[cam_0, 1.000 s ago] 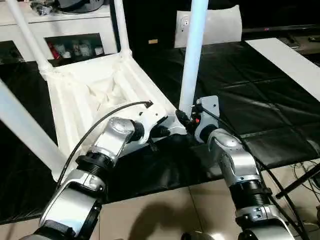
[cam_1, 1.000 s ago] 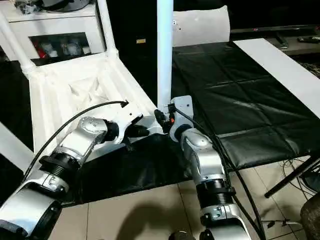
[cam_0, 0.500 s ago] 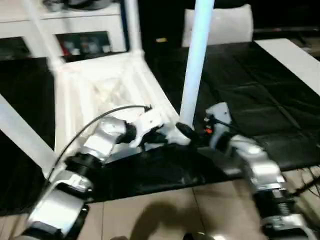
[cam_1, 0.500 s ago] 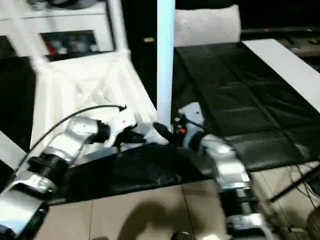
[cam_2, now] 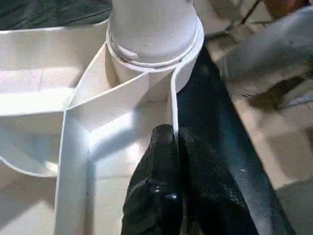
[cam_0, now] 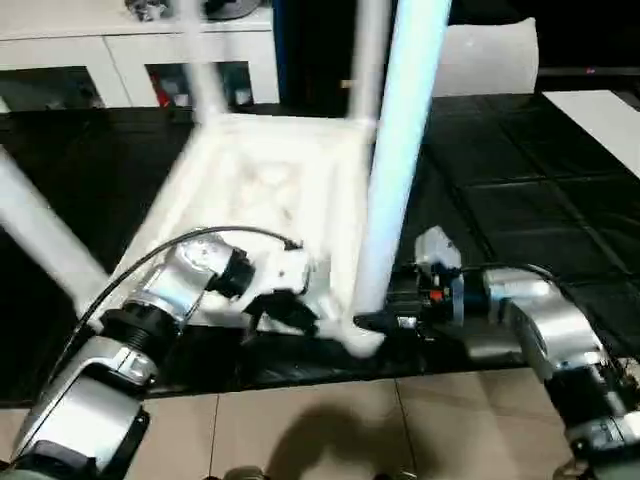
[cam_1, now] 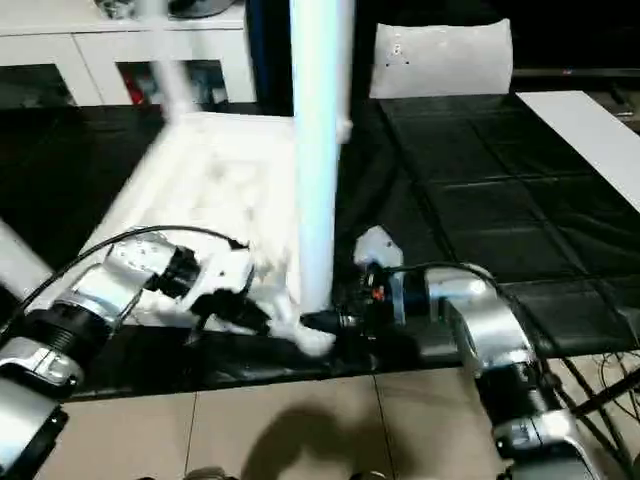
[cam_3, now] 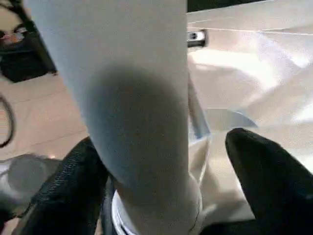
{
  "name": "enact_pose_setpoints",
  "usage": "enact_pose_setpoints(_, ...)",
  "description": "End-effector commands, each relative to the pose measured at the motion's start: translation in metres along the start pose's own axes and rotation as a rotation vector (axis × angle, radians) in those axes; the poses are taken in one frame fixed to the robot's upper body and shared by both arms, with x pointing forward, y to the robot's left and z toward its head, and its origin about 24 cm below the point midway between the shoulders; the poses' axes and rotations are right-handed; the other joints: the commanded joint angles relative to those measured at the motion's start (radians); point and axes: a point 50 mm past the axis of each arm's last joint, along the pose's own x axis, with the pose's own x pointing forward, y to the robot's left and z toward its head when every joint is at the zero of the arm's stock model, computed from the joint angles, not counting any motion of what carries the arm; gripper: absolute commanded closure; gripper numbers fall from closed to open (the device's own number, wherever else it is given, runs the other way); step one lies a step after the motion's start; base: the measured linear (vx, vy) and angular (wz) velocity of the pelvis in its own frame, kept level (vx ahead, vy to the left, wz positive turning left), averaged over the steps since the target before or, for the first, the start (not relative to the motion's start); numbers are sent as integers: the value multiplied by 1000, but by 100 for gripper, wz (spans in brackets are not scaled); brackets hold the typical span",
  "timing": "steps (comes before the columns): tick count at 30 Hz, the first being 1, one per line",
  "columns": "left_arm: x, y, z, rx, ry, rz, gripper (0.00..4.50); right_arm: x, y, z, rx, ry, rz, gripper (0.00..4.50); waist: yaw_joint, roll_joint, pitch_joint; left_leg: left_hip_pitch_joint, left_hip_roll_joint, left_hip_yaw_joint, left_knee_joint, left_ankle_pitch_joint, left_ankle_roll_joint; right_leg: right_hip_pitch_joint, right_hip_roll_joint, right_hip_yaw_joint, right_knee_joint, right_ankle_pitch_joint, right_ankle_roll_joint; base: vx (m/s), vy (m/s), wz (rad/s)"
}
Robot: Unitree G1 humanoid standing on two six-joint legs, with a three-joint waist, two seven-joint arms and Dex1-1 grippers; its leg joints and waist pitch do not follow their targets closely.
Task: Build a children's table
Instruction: Rotate leg to tighten
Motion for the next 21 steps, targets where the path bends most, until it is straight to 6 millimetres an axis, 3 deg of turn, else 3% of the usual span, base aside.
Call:
enact_pose_setpoints(1,6,-1,13,97,32,-104,450,-1,0,4,2,-2,56,92,-6,-16,-74,-9,2,24,-63,-63,89,81,-45,53,-55,-221,-187,0,0,0)
enact_pose_setpoints(11,6,-3,11,119,51,-150,450,-2,5,6,45,2,178,170,-5,-22,-76,-11,2,24,-62,-44,89,82,-44,52,-55,-219,-175,0,0,0)
enact_pose_setpoints(21,3,-1,9,34,-4,-109,450,5,10,8,91,-71,179,237,-3,-15,-77,-9,2,24,-62,-42,80,82,-42,52,-55,-207,-179,0,0,0)
